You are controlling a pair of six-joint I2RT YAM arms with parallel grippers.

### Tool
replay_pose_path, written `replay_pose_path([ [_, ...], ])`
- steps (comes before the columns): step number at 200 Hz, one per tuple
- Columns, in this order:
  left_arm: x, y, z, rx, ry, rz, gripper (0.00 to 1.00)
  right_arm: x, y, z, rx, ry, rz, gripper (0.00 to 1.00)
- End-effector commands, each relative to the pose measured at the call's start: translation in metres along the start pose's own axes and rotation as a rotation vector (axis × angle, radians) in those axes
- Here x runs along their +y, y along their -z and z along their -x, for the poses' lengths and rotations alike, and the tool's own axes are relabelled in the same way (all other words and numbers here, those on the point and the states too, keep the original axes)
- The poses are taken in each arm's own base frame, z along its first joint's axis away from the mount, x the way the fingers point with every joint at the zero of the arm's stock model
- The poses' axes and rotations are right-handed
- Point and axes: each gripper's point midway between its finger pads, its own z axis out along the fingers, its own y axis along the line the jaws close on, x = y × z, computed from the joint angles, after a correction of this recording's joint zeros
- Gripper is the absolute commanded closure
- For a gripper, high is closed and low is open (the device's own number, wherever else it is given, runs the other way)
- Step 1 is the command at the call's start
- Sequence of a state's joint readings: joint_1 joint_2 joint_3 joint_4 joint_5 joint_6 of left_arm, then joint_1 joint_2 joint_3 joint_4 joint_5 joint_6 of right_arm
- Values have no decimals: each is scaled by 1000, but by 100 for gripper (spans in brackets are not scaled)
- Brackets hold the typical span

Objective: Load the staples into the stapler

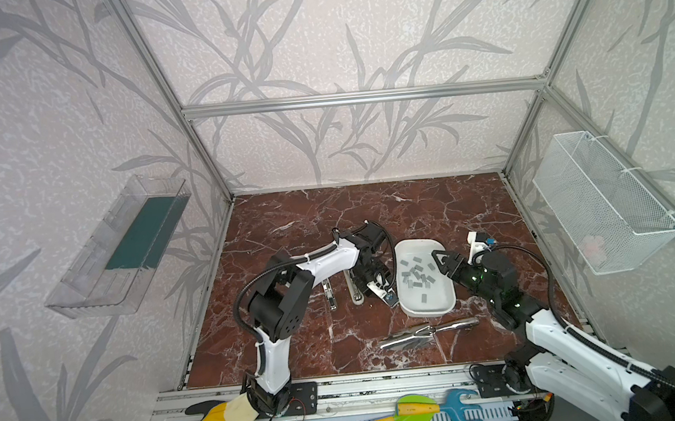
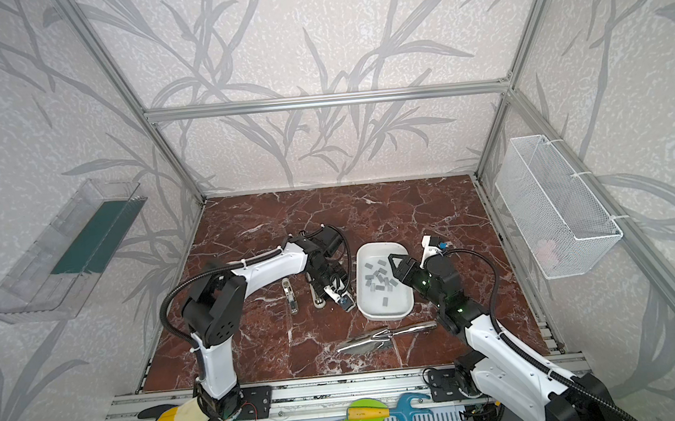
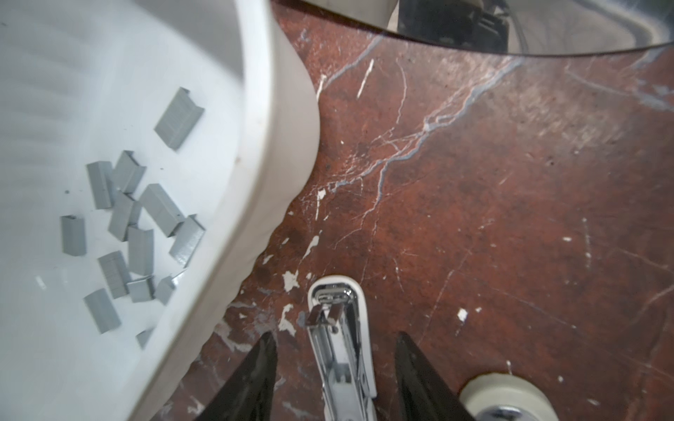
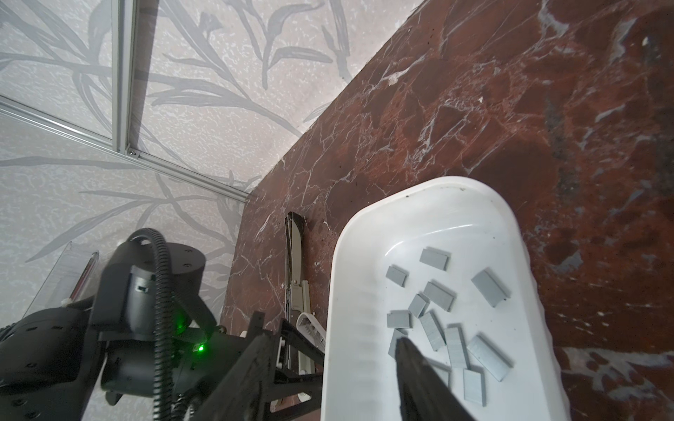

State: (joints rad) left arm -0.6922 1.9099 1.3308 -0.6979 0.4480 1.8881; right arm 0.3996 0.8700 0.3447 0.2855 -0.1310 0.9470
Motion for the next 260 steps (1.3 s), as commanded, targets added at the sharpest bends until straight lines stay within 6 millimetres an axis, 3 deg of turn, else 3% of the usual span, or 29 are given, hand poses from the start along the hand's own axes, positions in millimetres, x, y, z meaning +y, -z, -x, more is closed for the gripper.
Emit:
replay_pose_path([
  [1, 7, 24, 10, 21, -33, 78, 45, 12, 1, 12, -25, 32, 19, 43],
  [33, 12, 55, 19, 62, -7, 162, 46, 19, -2, 14, 14, 124, -3, 41],
  [46, 34, 78, 23, 77, 87, 294, 48, 21, -5, 15, 48, 192, -34, 43],
  [60, 84, 124, 24, 28, 370, 613, 41, 21, -10, 14, 100, 265, -73, 45],
  [73, 119, 187, 15, -64, 683, 970, 37, 18, -17, 11, 149, 330, -101, 47],
  [85, 119, 244, -1, -190, 1003, 1286, 30, 12, -25, 6, 202, 359, -131, 47],
  [95, 94, 266, -21, -279, 1290, 1444, 21, 9, -34, 1, 245, 378, -146, 49],
  [108, 57, 256, -32, -312, 1535, 1439, 26, 6, -46, -10, 304, 401, -156, 51],
  [144, -42, 199, -55, -264, 1885, 1391, 23, -4, -71, -50, 466, 537, -255, 56],
  [162, -87, 183, -65, -231, 2027, 1365, 20, -19, -79, -58, 480, 569, -307, 56],
  [188, -145, 177, -77, -138, 2205, 1457, 19, -37, -94, -56, 478, 635, -372, 55],
  [197, -156, 174, -76, -128, 2231, 1474, 11, -42, -101, -57, 491, 663, -377, 58],
  [225, -173, 175, -68, -117, 2210, 1498, 7, -53, -119, -61, 537, 730, -410, 60],
  [230, -175, 179, -68, -121, 2203, 1520, 1, -52, -122, -62, 543, 739, -404, 60],
  [246, -171, 197, -66, -119, 2129, 1578, 1, -53, -131, -66, 574, 761, -386, 60],
  [260, -170, 200, -69, -108, 2087, 1621, 1, -48, -136, -65, 573, 782, -369, 59],
])
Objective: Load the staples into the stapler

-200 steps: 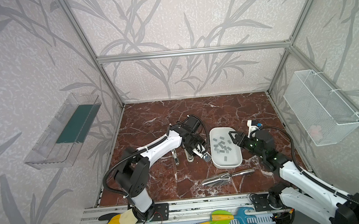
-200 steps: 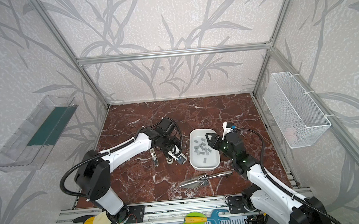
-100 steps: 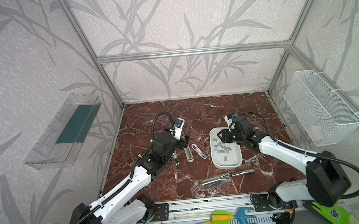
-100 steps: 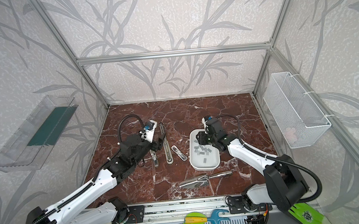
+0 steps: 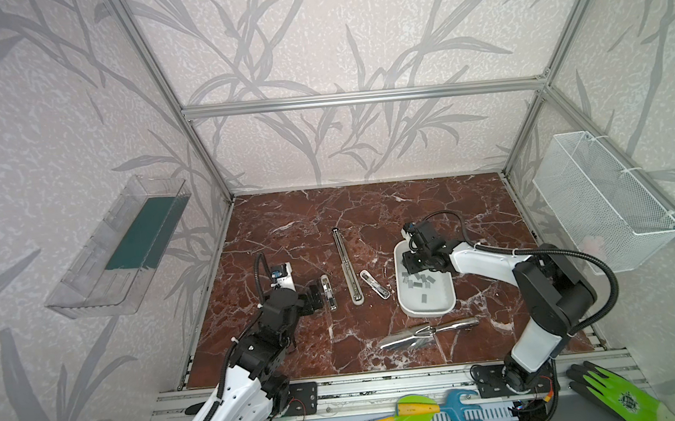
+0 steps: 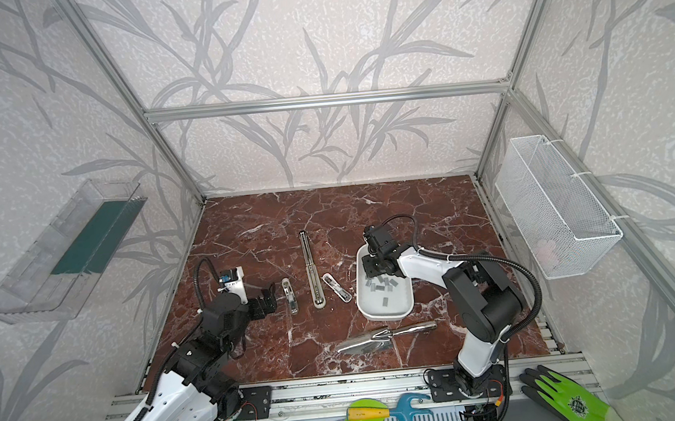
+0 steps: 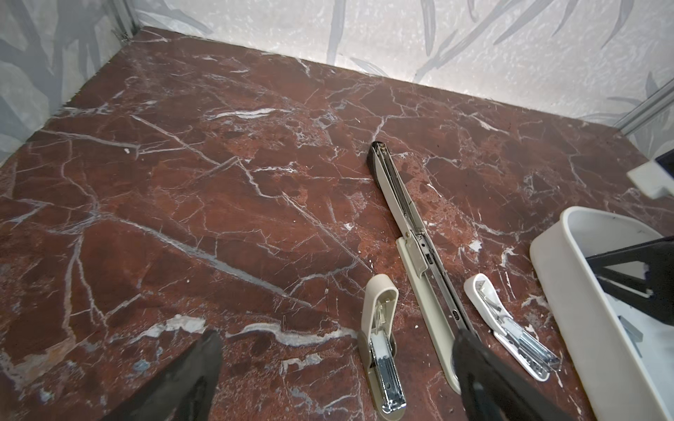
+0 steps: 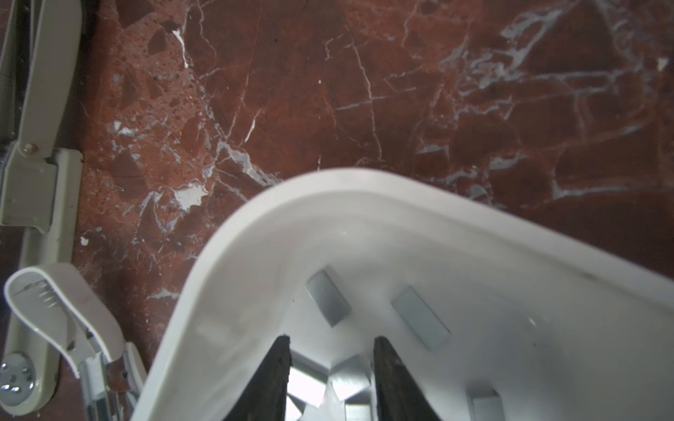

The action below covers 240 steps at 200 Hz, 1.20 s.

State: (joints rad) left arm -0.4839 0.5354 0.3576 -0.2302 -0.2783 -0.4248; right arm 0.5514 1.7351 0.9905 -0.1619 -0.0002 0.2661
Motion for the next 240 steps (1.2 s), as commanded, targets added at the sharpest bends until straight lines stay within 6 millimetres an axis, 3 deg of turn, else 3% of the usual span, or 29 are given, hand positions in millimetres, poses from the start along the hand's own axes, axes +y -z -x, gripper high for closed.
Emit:
replay_pose_path([
  [1, 13, 1, 7, -63, -11, 64, 1, 3, -1, 11, -8, 81, 2, 59],
  [18, 22, -11, -7, -78, -29, 99, 1, 3, -3, 14, -12, 98, -1, 55],
  [114, 24, -11, -6, -67, -38, 122, 1, -4, -31, -6, 78, 102, -30, 58],
  [141, 25, -10, -5, -78, -31, 122, 1, -8, -33, -10, 88, 91, -48, 67],
  [240, 23, -10, -6, -76, -30, 107, 1, -16, -29, -17, 86, 48, -124, 79],
])
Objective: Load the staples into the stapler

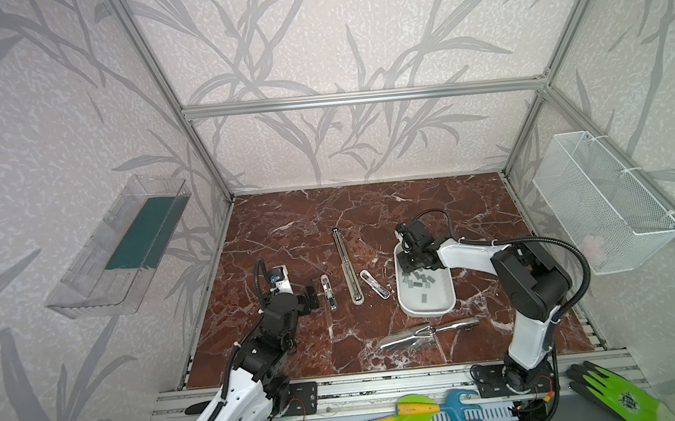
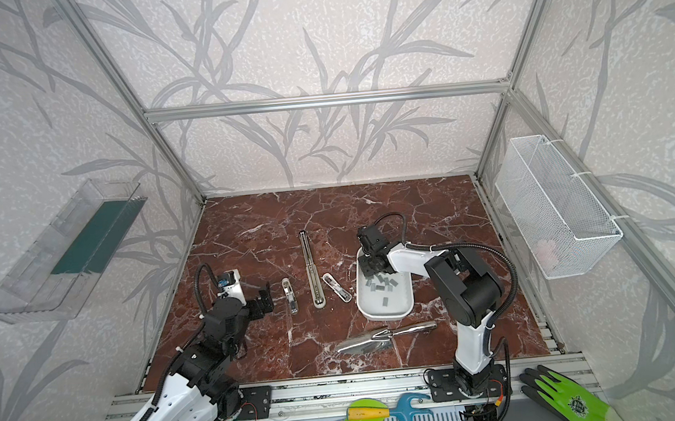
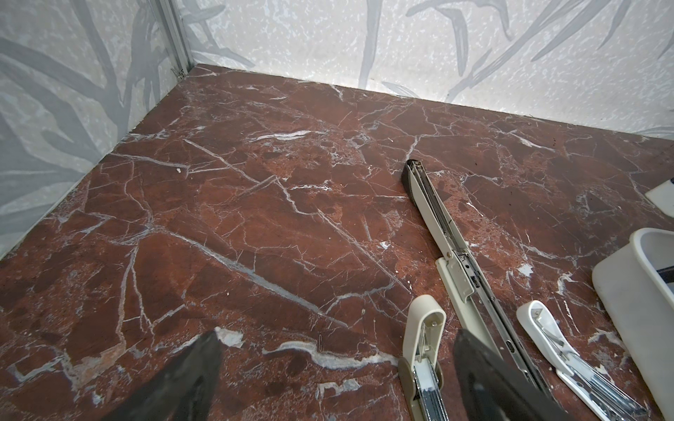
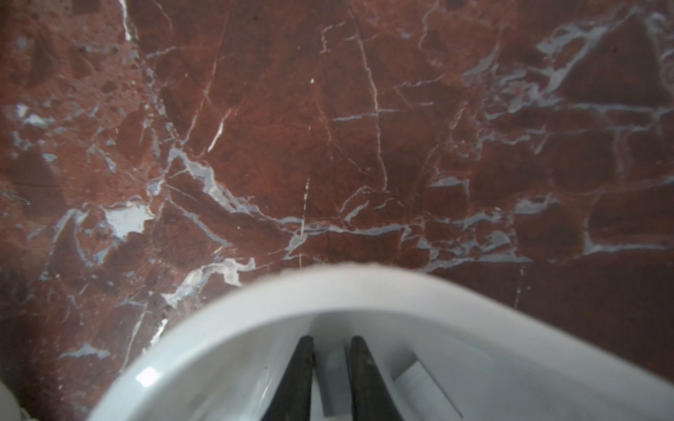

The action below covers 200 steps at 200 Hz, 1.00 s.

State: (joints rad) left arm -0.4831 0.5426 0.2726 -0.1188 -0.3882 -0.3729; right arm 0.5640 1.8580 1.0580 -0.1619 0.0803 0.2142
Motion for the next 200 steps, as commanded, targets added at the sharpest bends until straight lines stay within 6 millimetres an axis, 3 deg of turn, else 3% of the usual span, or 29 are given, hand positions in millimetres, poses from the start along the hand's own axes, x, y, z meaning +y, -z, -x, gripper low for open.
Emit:
replay_pose_path([
  [1, 3, -1, 0, -16, 13, 14, 1, -6, -2, -16, 52, -17, -37, 80],
  [55, 2, -1, 0, -13, 13, 9, 1, -6, -4, -18, 67, -20, -56, 75],
  [84, 2, -2, -1, -11, 12, 8, 1, -4, -6, -19, 69, -17, -56, 82],
  [136, 1, -2, -1, -8, 11, 4, 1, -3, -5, -16, 62, -28, -55, 83],
  [164, -1, -2, -1, -12, 13, -5, 1, -2, 6, -9, 30, -51, -48, 83],
  [200, -3, -4, -3, 4, 4, -13, 1, 1, 38, 6, -63, -69, -40, 83],
])
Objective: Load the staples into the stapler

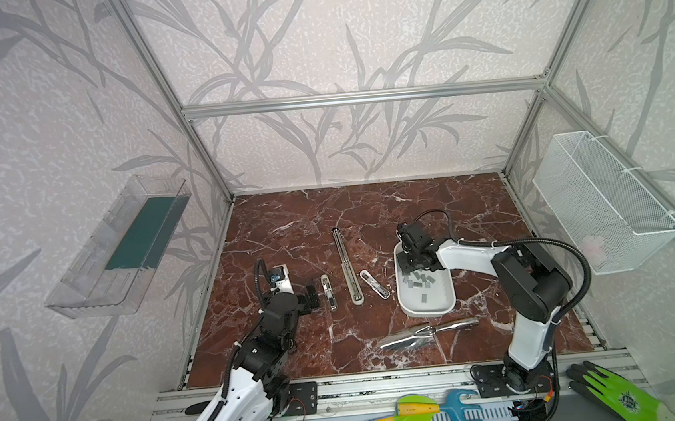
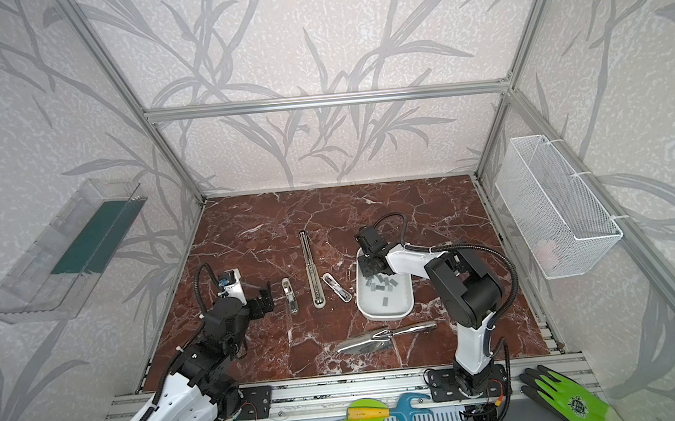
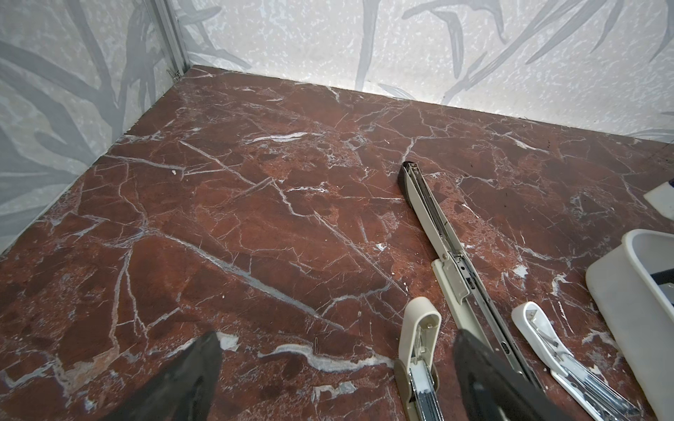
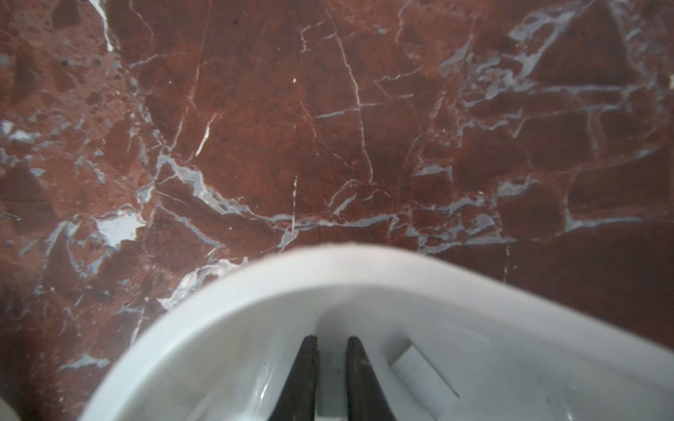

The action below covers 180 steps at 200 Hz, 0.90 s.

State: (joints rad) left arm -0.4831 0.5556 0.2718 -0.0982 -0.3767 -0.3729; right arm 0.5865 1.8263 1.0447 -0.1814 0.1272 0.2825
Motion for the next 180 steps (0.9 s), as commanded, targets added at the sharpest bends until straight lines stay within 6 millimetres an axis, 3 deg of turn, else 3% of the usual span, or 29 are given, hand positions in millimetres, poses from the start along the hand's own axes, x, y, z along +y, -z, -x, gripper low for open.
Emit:
replay_pose_path([
  [1, 0, -2, -4, 8, -1, 0, 1, 0, 30, 8, -55, -23, -2, 83],
  [47, -3, -2, -4, 9, 3, -18, 1, 20, 80, 17, -198, 22, 56, 84],
  [110, -5, -1, -7, 20, 3, -36, 1, 101, 133, 13, -318, 250, 185, 86],
  [138, -10, 0, -10, 36, 10, -66, 1, 130, 132, -1, -287, 331, 259, 86],
  [180, -63, 9, -18, 81, -42, -376, 1, 140, 110, -23, -199, 393, 287, 86],
])
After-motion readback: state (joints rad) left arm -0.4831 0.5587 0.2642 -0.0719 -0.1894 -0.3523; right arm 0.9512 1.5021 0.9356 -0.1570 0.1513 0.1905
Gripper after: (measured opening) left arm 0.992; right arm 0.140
